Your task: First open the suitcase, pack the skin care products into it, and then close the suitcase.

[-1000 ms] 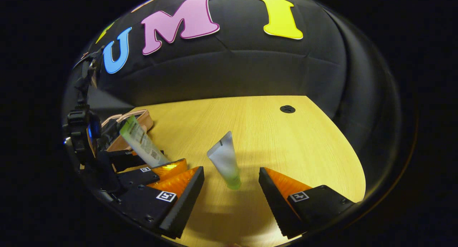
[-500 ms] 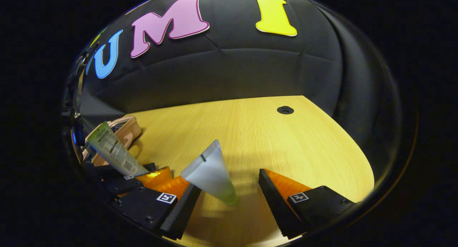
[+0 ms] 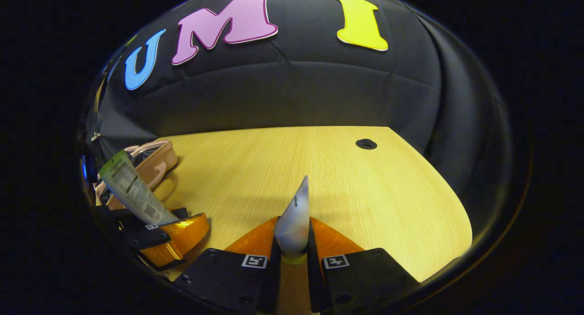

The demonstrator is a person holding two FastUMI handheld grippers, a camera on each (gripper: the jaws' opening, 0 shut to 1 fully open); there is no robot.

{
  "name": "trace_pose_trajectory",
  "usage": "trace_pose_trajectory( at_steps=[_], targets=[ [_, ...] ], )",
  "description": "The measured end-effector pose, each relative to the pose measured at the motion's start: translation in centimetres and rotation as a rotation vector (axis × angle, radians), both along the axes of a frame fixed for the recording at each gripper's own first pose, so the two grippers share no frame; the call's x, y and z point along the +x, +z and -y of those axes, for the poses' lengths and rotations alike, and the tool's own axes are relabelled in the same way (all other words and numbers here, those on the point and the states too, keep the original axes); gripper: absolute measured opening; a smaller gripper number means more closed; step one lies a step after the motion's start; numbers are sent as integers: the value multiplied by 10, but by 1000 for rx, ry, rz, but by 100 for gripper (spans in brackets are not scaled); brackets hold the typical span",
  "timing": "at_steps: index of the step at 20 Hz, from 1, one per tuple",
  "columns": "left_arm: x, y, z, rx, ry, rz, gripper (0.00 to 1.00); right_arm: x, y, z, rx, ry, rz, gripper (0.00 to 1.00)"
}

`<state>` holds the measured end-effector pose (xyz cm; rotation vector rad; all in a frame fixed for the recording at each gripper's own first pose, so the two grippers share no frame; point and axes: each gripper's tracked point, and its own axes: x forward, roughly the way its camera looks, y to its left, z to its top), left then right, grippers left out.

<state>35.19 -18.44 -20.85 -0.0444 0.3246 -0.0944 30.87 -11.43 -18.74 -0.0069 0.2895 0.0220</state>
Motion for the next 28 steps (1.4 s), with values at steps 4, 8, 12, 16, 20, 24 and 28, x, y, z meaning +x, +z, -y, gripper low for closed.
trace_pose_trajectory(
  at_steps=[4, 8, 12, 16, 20, 24, 28],
  targets=[
    [-19, 1, -13, -34, 14, 5, 54, -23, 35, -5, -33, 20, 59, 25],
    [-54, 33, -46, -35, 55, 36, 54, -60, 65, -29, -33, 67, 56, 24],
    [-110, 89, -106, -31, 105, 75, 51, -103, 97, -74, -39, 157, 49, 24],
    [-142, 129, -205, 72, 170, 89, 50, -136, 140, -134, -28, 249, 72, 24],
    [-119, 148, -284, 128, 187, 48, 50, -146, 163, -201, -25, 340, 78, 24],
    [-69, 127, -319, 56, 125, -65, 51, -148, 178, -246, -30, 361, 93, 24],
    [-34, 75, -338, 19, 87, -276, 51, -154, 179, -263, -57, 359, 90, 24]
  ],
)
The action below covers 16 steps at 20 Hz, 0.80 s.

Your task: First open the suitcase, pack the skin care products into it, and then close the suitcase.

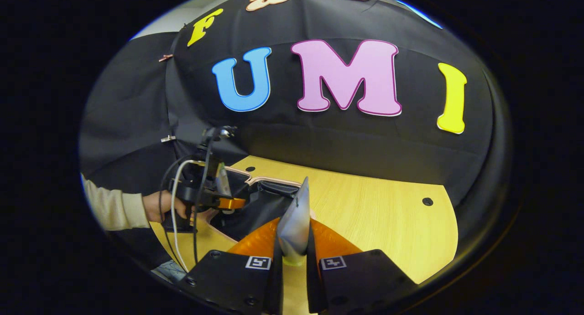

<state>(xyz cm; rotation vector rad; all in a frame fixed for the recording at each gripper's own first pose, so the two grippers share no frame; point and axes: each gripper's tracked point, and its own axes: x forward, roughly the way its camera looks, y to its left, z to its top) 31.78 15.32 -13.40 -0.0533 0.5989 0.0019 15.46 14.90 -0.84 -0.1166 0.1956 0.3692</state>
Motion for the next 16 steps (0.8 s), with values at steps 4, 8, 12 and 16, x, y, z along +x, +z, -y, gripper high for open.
trace_pose_trajectory(
  at_steps=[4, 8, 12, 16],
  targets=[
    [13, -32, -13, 27, -25, -178, 51, -6, -5, -4, -19, -12, -9, 25],
    [26, -45, -13, 60, -46, -268, 45, 3, -6, -8, -5, -21, -17, 24],
    [26, -30, -20, 54, 9, -178, 45, 14, -7, -19, -9, -16, -30, 24],
    [-3, 35, -31, -92, 65, 105, 83, 34, -17, -44, 1, 6, -74, 24]
  ],
)
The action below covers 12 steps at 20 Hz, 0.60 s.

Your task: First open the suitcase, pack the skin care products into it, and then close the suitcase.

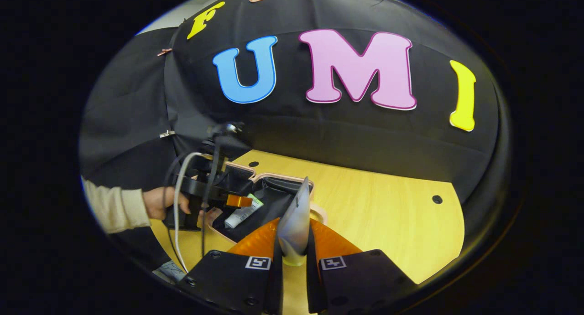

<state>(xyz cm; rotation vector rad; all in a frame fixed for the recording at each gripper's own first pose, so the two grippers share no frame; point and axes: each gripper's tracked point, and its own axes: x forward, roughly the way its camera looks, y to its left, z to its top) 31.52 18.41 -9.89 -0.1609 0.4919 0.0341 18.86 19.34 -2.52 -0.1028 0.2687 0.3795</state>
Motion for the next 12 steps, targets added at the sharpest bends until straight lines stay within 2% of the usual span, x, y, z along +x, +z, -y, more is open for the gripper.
trace_pose_trajectory(
  at_steps=[1, 5, 10, 12],
  targets=[
    [-16, 17, -11, -21, 30, 65, 93, 8, -3, -7, 2, 0, -10, 24],
    [-88, 52, -56, -86, 133, 229, 95, 43, -42, -49, -28, 15, -93, 24],
    [-164, 28, -95, -111, 226, 204, 95, 80, -122, -101, -72, -3, -274, 24],
    [-187, 23, -92, -146, 224, 206, 95, 88, -148, -115, -113, 1, -335, 24]
  ],
)
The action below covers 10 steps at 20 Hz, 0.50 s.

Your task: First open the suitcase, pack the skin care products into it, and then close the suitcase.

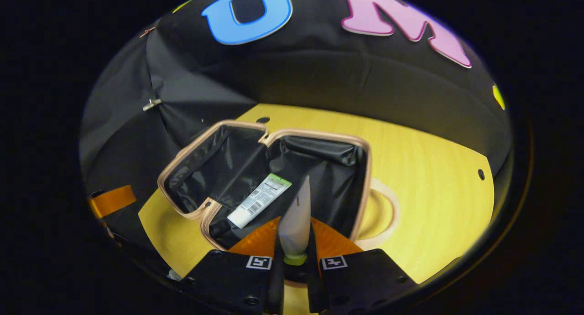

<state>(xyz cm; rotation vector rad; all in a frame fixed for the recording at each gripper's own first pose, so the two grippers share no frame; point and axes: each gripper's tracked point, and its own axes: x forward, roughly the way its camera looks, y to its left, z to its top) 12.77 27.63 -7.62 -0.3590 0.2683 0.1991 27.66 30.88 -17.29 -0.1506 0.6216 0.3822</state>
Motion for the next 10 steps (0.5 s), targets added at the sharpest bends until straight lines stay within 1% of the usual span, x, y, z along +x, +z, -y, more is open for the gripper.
trace_pose_trajectory(
  at_steps=[1, 3, 4, 5, 7, 9, 10],
  targets=[
    [-11, -3, -4, -10, 7, 6, 95, 3, -15, -6, -9, -6, -44, 24],
    [-32, -13, -10, -27, 20, 4, 95, 13, -38, -16, 1, -65, -118, 24],
    [-39, -16, -12, -31, 24, 1, 95, 19, -43, -18, -2, -79, -131, 25],
    [-46, -20, -14, -33, 23, -4, 95, 24, -48, -19, 0, -95, -145, 17],
    [-57, -30, -16, -28, 19, -28, 95, 31, -59, -17, -2, -154, -199, 31],
    [-63, -39, -23, -13, 26, -49, 95, 35, -66, -15, -1, -203, -240, 17],
    [-65, -42, -28, -10, 31, -56, 95, 37, -66, -13, -10, -216, -236, 27]
  ],
)
